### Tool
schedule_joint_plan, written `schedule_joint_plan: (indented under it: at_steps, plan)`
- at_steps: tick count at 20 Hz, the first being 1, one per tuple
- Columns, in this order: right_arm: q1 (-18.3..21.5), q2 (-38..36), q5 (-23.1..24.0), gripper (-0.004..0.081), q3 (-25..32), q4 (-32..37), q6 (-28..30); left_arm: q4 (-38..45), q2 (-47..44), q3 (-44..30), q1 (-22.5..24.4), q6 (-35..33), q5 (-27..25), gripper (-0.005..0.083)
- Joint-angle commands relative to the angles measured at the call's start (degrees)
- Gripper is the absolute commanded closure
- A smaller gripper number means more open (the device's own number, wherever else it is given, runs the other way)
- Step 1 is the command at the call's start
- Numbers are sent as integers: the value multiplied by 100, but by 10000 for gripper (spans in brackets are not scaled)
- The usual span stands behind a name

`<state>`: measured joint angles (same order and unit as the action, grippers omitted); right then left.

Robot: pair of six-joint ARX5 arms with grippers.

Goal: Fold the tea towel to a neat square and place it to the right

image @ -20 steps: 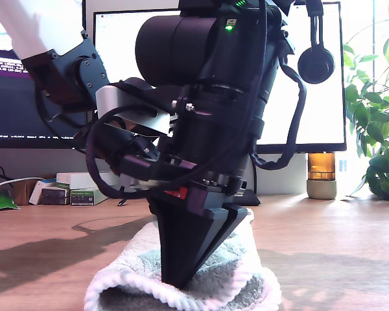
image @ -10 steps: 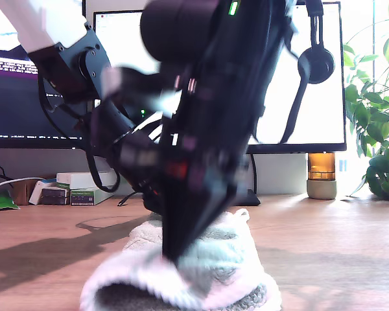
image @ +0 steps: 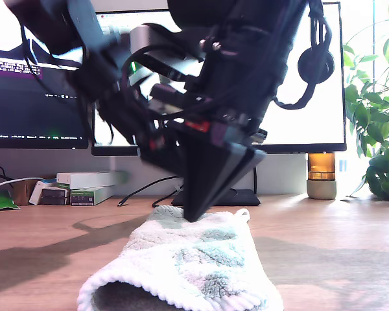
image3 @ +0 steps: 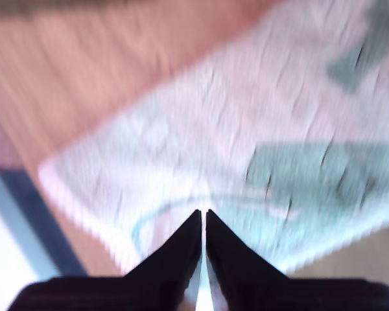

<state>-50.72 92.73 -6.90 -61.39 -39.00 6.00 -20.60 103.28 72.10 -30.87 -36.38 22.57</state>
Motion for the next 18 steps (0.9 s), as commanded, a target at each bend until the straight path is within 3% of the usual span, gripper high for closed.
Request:
schedule_joint_plan:
  at_steps: [1,7,11,18]
  plan:
    - [-20,-103,2,783,72,-46,-22,-219,-55,-109,68,111,7,797]
    - [81,-227,70,783,15,391,-669,-610,-968,-114,155,713,-26,797]
    - [79,-573,1010,783,26,804,-710,-905,-1585,-249,173,852,-46,797]
    - [81,-1915,1508,783,361,1270,-693,302,-3064,-1663,179,1484,-85,797]
